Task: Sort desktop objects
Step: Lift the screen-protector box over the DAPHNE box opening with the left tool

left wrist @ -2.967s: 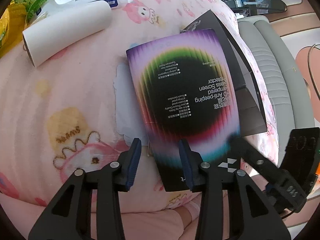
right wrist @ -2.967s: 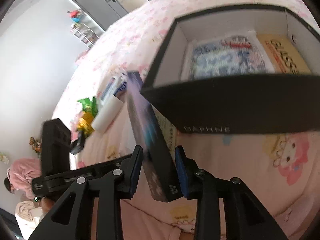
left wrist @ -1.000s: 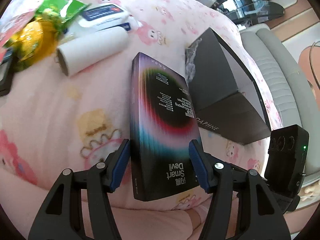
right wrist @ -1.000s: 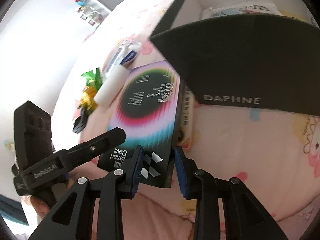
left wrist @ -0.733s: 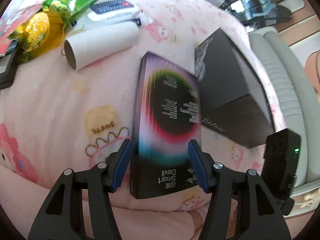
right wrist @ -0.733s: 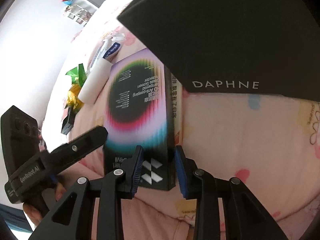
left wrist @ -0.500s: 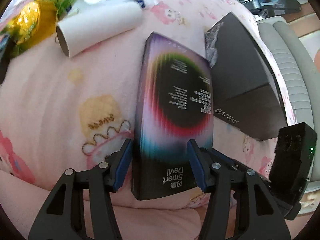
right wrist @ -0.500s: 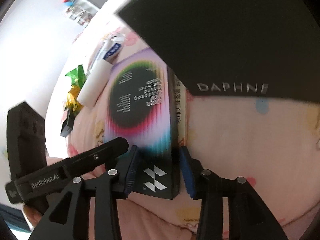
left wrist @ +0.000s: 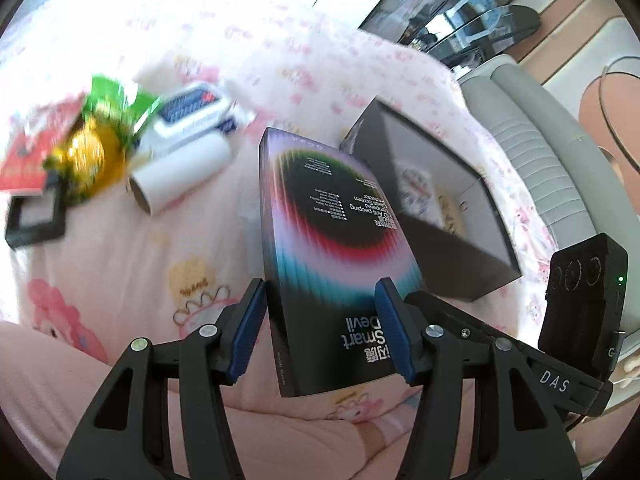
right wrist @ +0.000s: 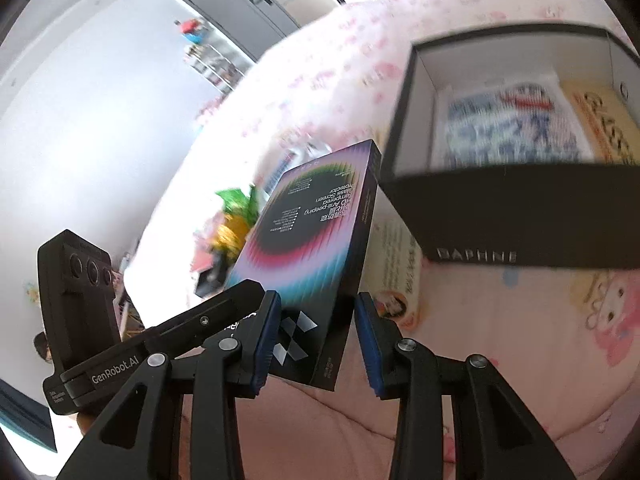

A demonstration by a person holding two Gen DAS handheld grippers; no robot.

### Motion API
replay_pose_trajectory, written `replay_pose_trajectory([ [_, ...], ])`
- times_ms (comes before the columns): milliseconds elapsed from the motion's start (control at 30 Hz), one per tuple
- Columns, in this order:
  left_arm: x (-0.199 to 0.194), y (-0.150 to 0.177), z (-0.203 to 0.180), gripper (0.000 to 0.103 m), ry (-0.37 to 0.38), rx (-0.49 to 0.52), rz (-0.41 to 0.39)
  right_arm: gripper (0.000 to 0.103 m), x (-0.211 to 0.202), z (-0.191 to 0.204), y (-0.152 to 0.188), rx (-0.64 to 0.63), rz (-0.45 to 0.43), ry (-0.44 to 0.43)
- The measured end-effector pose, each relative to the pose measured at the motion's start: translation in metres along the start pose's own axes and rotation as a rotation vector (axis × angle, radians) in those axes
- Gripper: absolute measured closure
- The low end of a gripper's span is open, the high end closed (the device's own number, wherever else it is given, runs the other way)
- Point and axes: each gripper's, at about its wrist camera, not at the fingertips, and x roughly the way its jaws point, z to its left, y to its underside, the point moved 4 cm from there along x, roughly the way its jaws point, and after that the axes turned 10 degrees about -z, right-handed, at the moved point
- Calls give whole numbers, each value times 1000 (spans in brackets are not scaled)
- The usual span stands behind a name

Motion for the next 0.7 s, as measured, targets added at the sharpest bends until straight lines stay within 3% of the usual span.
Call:
replay_pose_trajectory([
  [167,-7,-24,-32,46,33,54,-28,69,-18,10,-23,3,-61,-8],
  [300,9,-45,-69,46,91,104,-17,69,-50,-10,-56,5,-108,30],
  [533,85,-58,-142,46,188,139,73,69,-84,-79,-104,55,-153,140],
  [700,141,-53,-171,46,195,151,170,69,-83,-134,-116,111,-150,221],
])
